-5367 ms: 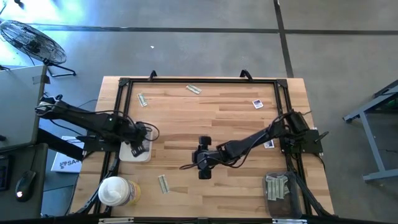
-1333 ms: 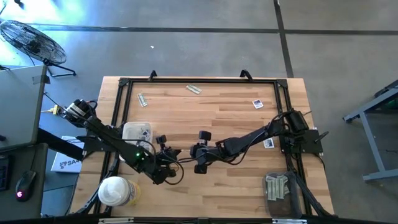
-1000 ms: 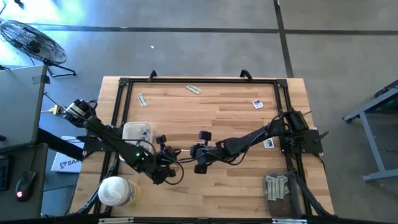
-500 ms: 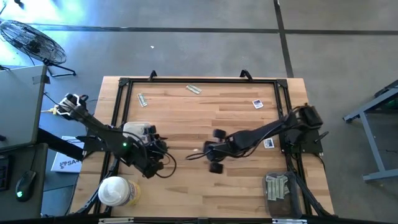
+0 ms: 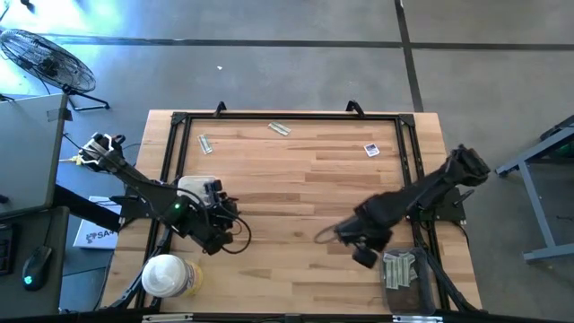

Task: Pick & Place First Aid Supplies
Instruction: Put the green bandage pack into the black bin

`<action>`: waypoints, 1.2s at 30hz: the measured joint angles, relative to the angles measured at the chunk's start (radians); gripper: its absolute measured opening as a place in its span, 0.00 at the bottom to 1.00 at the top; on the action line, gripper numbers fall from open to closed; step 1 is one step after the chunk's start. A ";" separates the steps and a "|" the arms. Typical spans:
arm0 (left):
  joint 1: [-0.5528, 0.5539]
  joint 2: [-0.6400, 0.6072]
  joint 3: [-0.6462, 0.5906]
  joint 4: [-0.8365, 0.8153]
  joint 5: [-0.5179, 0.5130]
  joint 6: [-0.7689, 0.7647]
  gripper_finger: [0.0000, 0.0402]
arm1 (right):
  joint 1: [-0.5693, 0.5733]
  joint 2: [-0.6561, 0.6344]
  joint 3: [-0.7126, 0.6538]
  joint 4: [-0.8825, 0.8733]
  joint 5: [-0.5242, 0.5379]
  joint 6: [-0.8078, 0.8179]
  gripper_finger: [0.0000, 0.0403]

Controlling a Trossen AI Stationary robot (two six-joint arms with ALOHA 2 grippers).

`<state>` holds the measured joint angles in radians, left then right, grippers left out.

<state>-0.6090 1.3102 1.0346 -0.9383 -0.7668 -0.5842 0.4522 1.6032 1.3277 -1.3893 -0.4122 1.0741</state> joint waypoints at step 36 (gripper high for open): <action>0.000 0.001 -0.017 -0.001 -0.165 0.160 0.43 | 0.477 -0.005 -0.263 0.419 -0.123 0.744 0.00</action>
<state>-0.6090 1.3109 1.0180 -0.9396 -0.9318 -0.4243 0.9293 1.5985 1.0650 -0.9706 -0.5357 1.8177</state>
